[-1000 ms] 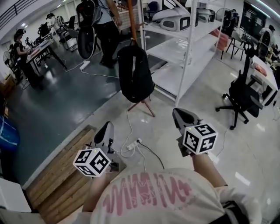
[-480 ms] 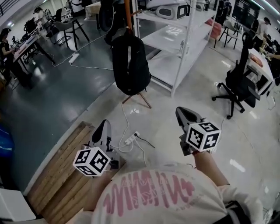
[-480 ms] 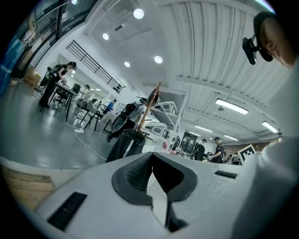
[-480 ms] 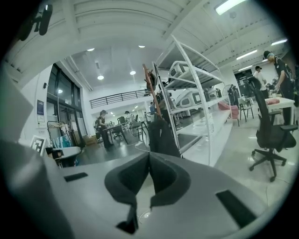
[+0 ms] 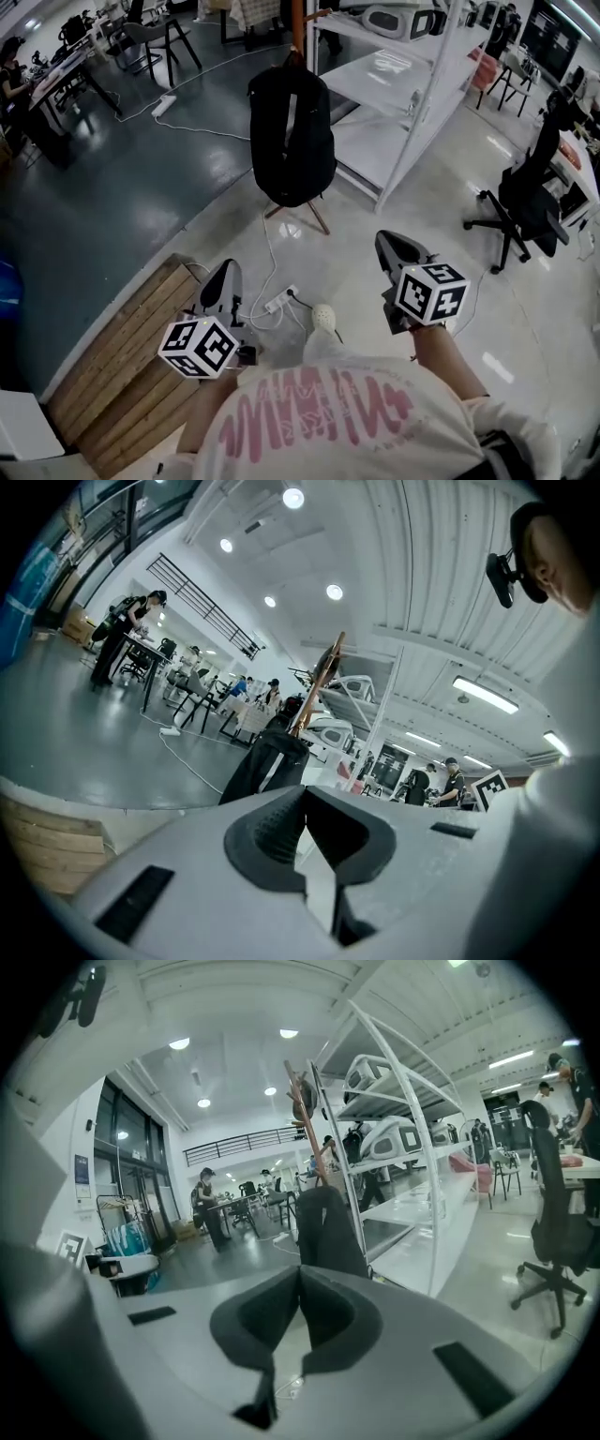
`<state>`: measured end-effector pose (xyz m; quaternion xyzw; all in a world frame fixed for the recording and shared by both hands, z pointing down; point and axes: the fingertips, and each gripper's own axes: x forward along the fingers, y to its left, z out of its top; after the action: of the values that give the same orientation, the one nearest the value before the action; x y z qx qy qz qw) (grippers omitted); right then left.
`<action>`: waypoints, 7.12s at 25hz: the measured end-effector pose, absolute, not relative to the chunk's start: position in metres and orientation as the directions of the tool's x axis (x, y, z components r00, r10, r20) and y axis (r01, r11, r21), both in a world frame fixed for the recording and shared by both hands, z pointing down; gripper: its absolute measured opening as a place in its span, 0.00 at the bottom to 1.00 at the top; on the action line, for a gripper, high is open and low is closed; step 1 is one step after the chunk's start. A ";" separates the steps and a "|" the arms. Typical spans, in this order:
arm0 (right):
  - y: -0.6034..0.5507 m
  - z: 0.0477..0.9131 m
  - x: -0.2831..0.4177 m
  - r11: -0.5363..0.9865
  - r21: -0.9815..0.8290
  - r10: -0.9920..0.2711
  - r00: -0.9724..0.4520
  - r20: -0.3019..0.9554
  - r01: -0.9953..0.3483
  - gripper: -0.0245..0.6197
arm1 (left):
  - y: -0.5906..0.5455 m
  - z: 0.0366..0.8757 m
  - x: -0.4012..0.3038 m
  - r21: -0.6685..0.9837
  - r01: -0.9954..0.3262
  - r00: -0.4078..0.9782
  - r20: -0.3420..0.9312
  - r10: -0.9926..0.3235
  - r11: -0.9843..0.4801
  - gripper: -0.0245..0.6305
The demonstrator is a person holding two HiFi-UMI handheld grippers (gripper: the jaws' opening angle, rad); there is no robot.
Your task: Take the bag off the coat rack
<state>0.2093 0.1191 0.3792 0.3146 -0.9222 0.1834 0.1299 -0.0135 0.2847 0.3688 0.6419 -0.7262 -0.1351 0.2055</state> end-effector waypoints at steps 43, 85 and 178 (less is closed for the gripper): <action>-0.152 0.418 0.079 0.769 -0.469 -0.325 -0.898 0.298 -0.434 0.05 | 0.002 0.385 -0.098 0.505 -0.825 -0.169 0.209 -0.963 0.254 0.04; -0.307 0.367 -0.048 0.726 -0.499 -0.494 -0.864 0.100 -0.473 0.09 | -0.132 0.441 -0.281 0.564 -0.801 -0.024 0.305 -0.952 0.201 0.04; -0.308 0.429 -0.082 0.718 -0.223 -0.542 -0.731 0.415 -0.659 0.30 | -0.272 0.424 -0.244 0.278 -0.649 0.761 0.235 -0.605 -0.708 0.52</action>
<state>-0.0822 -0.3084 0.4288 0.3289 -0.9126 0.1807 0.1622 -0.2445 -0.2721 0.4235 0.9220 -0.3399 0.0635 0.1742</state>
